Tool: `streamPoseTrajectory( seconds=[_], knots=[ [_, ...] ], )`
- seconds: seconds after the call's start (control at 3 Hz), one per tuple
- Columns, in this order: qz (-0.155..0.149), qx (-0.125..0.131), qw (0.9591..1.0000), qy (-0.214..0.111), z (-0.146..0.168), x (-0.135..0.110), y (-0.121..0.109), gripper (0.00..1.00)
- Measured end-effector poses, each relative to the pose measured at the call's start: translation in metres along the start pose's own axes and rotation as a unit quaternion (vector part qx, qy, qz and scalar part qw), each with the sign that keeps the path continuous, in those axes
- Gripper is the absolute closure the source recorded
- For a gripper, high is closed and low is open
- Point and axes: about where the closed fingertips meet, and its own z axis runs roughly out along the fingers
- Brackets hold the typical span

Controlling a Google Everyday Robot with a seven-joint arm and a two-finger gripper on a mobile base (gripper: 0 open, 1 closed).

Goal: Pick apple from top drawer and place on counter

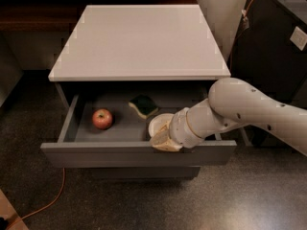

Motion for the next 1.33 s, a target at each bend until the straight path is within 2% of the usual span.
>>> streamPoseTrajectory(
  seconds=[0.33,0.67,1.0,1.33],
  knots=[
    [0.005,-0.001,1.0,-0.003,-0.007,-0.005,-0.012,0.88],
    [0.015,-0.003,0.9998,-0.01,-0.004,-0.009,-0.043,0.91],
    [0.033,-0.002,0.9993,-0.014,0.006,-0.007,-0.063,1.0],
    [0.035,0.002,0.9993,0.013,0.027,-0.003,-0.073,1.0]
  ],
)
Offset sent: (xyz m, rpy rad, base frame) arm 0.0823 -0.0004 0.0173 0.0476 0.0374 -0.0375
